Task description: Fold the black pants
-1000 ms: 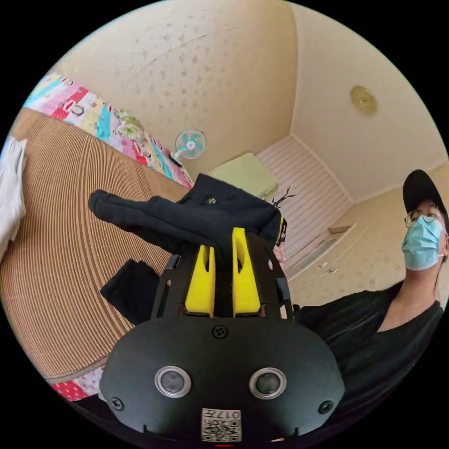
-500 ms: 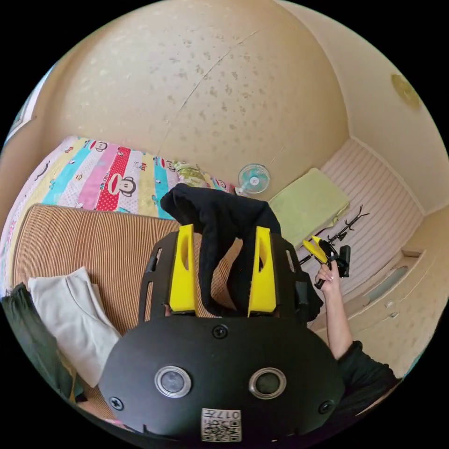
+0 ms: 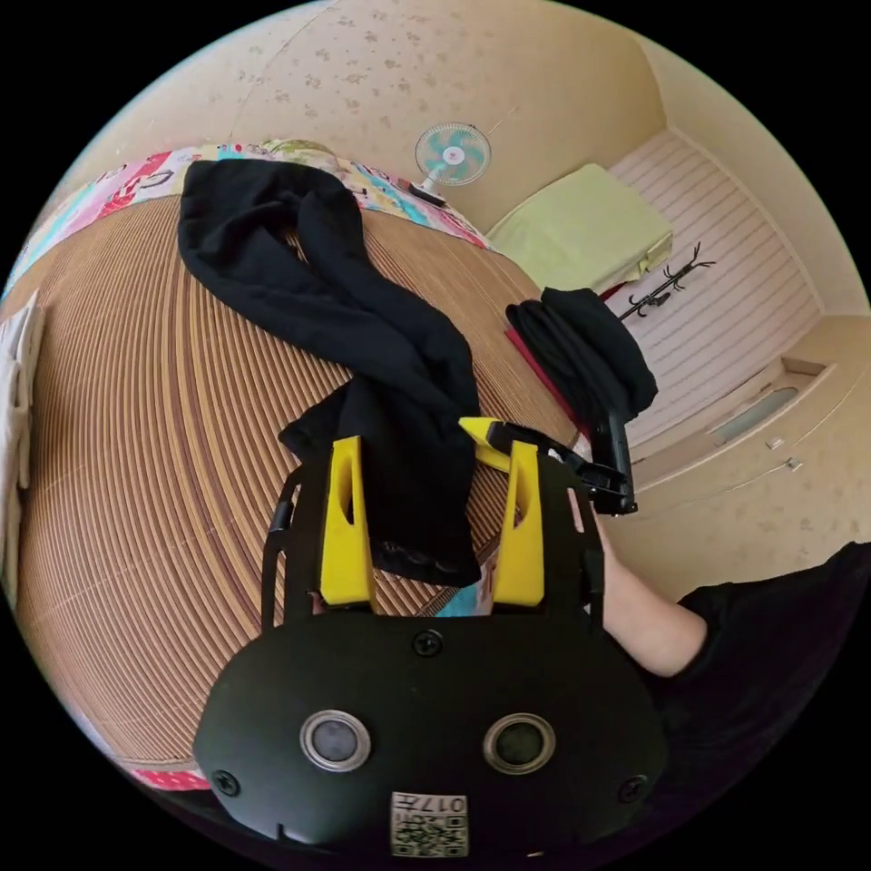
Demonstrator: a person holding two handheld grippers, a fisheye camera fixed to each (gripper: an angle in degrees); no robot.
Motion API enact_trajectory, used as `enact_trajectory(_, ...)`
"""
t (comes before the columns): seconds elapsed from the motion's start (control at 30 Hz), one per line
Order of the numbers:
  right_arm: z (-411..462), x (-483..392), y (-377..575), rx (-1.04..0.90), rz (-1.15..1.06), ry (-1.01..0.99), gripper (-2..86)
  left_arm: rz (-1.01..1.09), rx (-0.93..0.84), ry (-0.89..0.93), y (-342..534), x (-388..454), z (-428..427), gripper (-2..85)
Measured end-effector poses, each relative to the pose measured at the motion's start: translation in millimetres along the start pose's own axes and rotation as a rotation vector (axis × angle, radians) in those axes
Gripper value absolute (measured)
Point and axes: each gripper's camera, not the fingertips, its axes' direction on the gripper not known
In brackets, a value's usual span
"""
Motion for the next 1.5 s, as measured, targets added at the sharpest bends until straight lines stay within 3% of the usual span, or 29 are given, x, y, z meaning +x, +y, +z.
enact_trajectory(0.13, -1.7, -4.5, -17.7, -0.001, -0.029, 0.018, 12.7, 0.158, -0.095, -0.087, 13.9, 33.4, 11.5, 17.6)
enact_trajectory(0.23, -2.2, -6.1, -33.4, 0.043, -0.037, 0.045, 12.5, 0.165, -0.309, -0.039, 6.1, 37.2, 44.0, 16.7)
enact_trajectory(0.27, 5.4, -3.3, -39.8, 0.038, -0.011, 0.051, 12.0, 0.119, -0.352, -0.127, 1.5, 32.1, 55.4, 14.8)
enact_trajectory(0.3, 14.3, 0.4, -45.5, 0.011, 0.039, 0.032, 11.3, 0.098, -0.348, -0.228, -2.7, 27.1, 58.2, 7.5)
enact_trajectory(0.33, 16.8, 1.3, -47.4, 0.003, 0.064, 0.017, 10.6, 0.102, -0.358, -0.225, -5.1, 24.7, 58.4, 3.8)
enact_trajectory(0.4, 9.5, -8.0, -49.1, 0.026, 0.049, 0.003, 7.9, 0.019, -0.390, -0.040, -17.0, 3.6, 36.6, 1.3)
enact_trajectory(0.47, 2.2, -17.7, -54.4, -0.012, -0.020, 0.010, 5.9, -0.056, -0.241, 0.222, -18.3, -18.4, -14.6, 0.3)
enact_trajectory(0.53, -11.9, -22.2, -63.6, -0.067, -0.052, -0.124, 4.0, -0.110, -0.067, 0.412, -11.1, -42.5, -74.6, -0.1)
enact_trajectory(0.6, -45.6, -28.9, -70.8, -0.083, -0.089, -0.387, 2.2, -0.109, 0.115, 0.616, 7.9, -65.9, -149.6, -0.2)
enact_trajectory(0.67, -79.0, -27.4, -72.6, -0.091, -0.115, -0.529, 1.6, -0.130, 0.186, 0.644, 28.8, -79.0, -190.9, 0.2)
enact_trajectory(0.73, -115.5, -15.6, -71.0, -0.096, -0.111, -0.533, 1.5, -0.186, 0.158, 0.591, 53.4, -89.7, -213.1, 1.2)
enact_trajectory(0.77, -139.7, 0.1, -66.9, -0.088, -0.066, -0.434, 1.8, -0.256, 0.093, 0.514, 72.2, -96.4, -216.7, 2.3)
enact_trajectory(0.9, -188.0, 66.1, -39.6, -0.124, 0.102, 0.237, 5.3, -0.523, -0.204, 0.201, 144.6, -121.7, -182.6, 5.8)
enact_trajectory(0.93, -190.9, 72.1, -34.8, -0.140, 0.103, 0.270, 6.0, -0.550, -0.224, 0.184, 152.8, -124.7, -178.1, 6.3)
enact_trajectory(1.03, -203.0, 80.0, -12.5, -0.174, 0.020, 0.194, 10.3, -0.590, -0.214, 0.196, 167.8, -128.1, -167.7, 8.1)
enact_trajectory(1.17, -193.6, 83.8, -1.4, -0.250, -0.030, 0.216, 13.2, -0.376, -0.188, 0.296, 115.8, -99.2, -145.0, 8.9)
enact_trajectory(1.33, -182.7, 95.8, 8.6, -0.530, -0.035, 0.227, 5.6, -0.140, -0.237, 0.265, 53.2, -50.0, -113.5, 10.5)
enact_trajectory(1.4, -210.4, 79.3, 22.2, -0.506, -0.149, -0.088, 3.9, -0.101, -0.164, 0.125, 44.5, -46.4, -122.0, 11.0)
enact_trajectory(1.5, -253.2, 67.4, 38.0, -0.404, -0.255, -0.333, 2.8, -0.091, -0.114, -0.037, 37.9, -71.0, -121.8, 10.4)
